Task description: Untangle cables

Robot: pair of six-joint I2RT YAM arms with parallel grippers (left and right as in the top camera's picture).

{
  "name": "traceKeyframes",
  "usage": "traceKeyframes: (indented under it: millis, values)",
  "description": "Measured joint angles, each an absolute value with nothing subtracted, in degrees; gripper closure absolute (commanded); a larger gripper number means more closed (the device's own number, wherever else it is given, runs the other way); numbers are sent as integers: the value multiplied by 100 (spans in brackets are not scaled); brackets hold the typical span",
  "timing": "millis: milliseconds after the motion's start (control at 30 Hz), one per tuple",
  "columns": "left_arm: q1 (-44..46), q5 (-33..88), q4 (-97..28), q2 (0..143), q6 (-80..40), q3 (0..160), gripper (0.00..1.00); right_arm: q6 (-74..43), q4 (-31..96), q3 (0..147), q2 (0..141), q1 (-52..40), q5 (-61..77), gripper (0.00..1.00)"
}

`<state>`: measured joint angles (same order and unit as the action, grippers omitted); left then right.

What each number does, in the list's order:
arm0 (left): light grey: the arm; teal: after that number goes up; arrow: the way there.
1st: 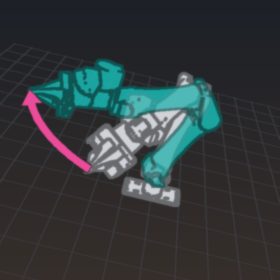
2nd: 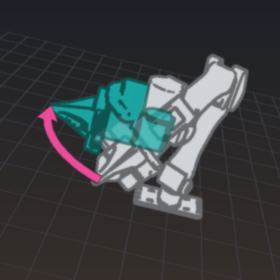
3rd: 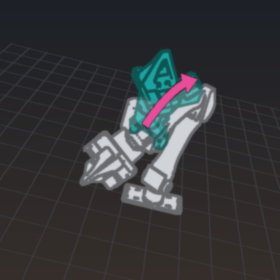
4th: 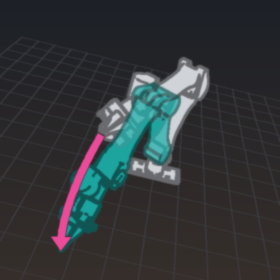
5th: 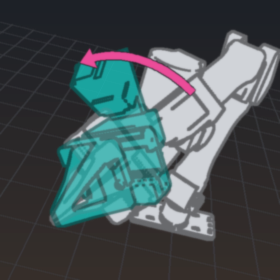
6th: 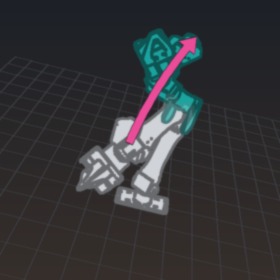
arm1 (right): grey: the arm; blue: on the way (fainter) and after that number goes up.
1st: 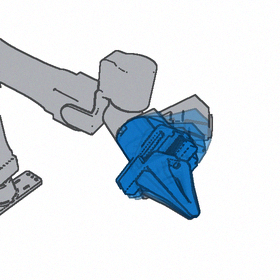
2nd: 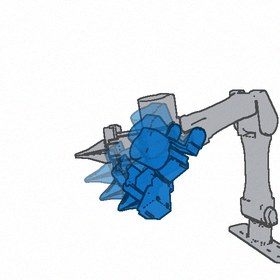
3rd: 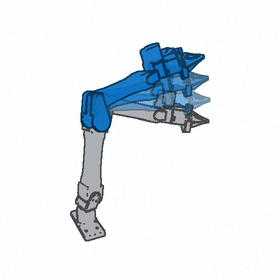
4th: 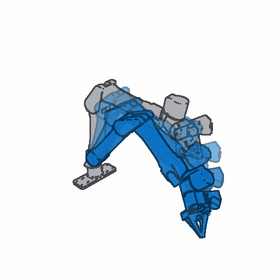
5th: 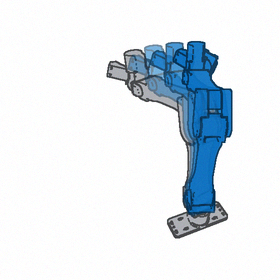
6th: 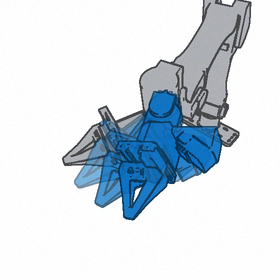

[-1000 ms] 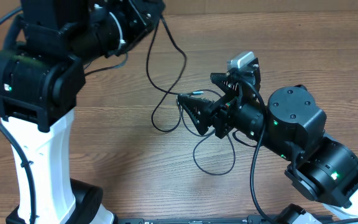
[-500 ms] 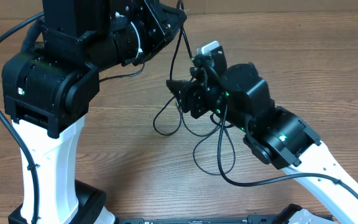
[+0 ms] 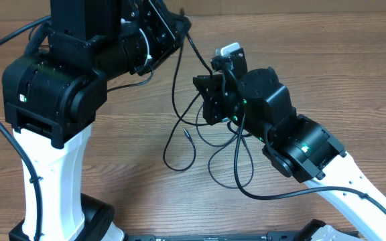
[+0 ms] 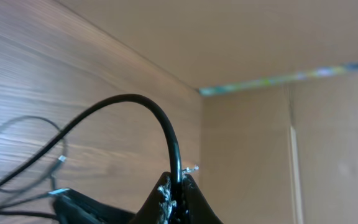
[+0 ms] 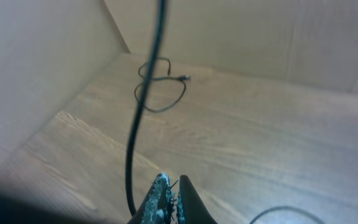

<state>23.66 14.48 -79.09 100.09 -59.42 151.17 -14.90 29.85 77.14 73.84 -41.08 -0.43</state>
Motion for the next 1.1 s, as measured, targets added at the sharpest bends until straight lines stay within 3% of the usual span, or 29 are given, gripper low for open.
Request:
traceKeyframes:
  millis: [300,367,400,433,500,700,900,1100]
  values:
    - [2366,-1251,-9102,10022,-5529,15117,91,-2104,3454,7714,7124,-4108,403,96]
    - [2366,-1785,-9421,10055,-5481,15117,73,-2217,3424,7714,7039,-4115,580,96]
    - [2366,-1977,-9581,10084,-5437,15117,48,-2311,3380,7714,6989,-4112,646,96]
    - [2364,-2091,-9657,10119,-5365,15117,30,-2405,3308,7714,6945,-4115,703,96]
    - [2366,-2137,-9664,10226,-5070,15117,10,-2589,3166,7714,6864,-4115,777,96]
    - [2366,-1468,-9666,10691,-4191,15111,9,-3092,2810,7714,6600,-4115,878,96]
    - [2366,-322,-9664,10866,-3524,15100,3,-3583,2198,7714,6525,-4112,878,96]
    - [2359,419,-9666,10866,-3153,15100,7,-3819,1955,7714,6514,-4112,434,96]
